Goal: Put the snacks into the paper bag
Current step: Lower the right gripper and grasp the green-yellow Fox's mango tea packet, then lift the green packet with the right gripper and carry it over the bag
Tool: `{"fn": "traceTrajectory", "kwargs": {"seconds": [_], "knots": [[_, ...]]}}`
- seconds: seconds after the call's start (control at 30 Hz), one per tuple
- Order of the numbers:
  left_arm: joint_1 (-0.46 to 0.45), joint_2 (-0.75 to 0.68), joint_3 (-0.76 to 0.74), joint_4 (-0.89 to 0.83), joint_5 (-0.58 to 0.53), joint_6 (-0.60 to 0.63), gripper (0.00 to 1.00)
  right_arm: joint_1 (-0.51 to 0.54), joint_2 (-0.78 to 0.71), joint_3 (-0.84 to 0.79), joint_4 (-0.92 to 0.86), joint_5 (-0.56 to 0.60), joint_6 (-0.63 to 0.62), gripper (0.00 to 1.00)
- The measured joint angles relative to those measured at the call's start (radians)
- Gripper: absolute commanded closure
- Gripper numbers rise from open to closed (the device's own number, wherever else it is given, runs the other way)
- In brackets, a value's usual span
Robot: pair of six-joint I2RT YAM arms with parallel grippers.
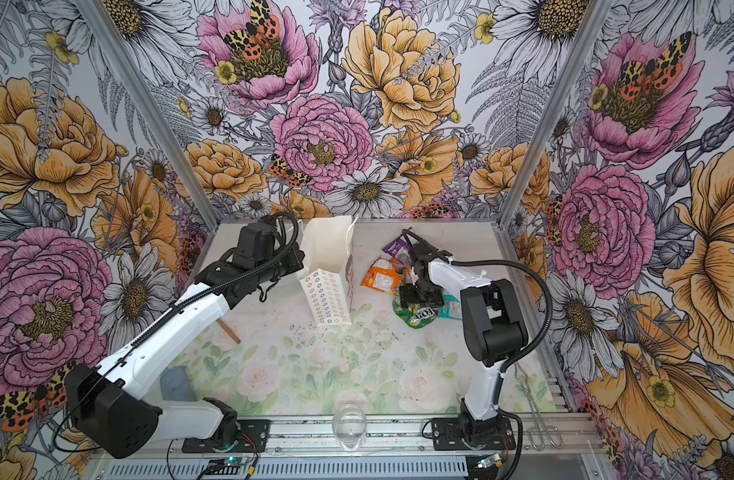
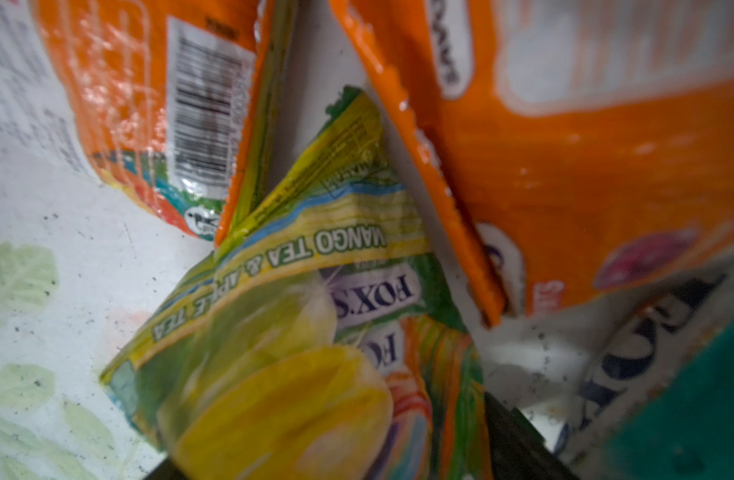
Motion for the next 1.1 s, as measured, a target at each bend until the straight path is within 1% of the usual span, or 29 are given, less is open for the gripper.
{"fn": "traceTrajectory", "kwargs": {"seconds": [0.23, 0.37, 0.57, 0.6, 0.77, 0.9, 1.0, 1.1], "knots": [[0.0, 0.0, 0.0, 0.0, 0.0, 0.0, 1.0, 0.001, 0.005, -0.009, 0.018, -0.004, 0.006, 0.59], [0.0, 0.0, 0.0, 0.0, 0.0, 0.0, 1.0, 0.001, 0.005, -0.011, 0.017, -0.009, 0.006, 0.73], [0.0, 0.0, 0.0, 0.0, 0.0, -0.002, 1.0, 0.001, 0.002, -0.011, 0.017, -0.023, -0.002, 0.98], [0.0, 0.0, 0.0, 0.0, 0.0, -0.003, 1.0, 0.001, 0.0, -0.011, 0.018, -0.026, -0.002, 1.0], [0.0, 0.0, 0.0, 0.0, 0.0, -0.019, 1.0, -0.003, -0.035, 0.006, 0.01, -0.077, -0.002, 1.0], [0.0, 0.0, 0.0, 0.0, 0.0, -0.023, 1.0, -0.003, -0.097, 0.074, -0.013, -0.112, -0.002, 1.0], [0.0, 0.0, 0.0, 0.0, 0.0, -0.026, 1.0, -0.003, -0.15, 0.179, -0.051, -0.122, -0.002, 1.0], [0.0, 0.0, 0.0, 0.0, 0.0, -0.026, 1.0, -0.003, -0.183, 0.336, -0.095, -0.122, -0.002, 1.0]]}}
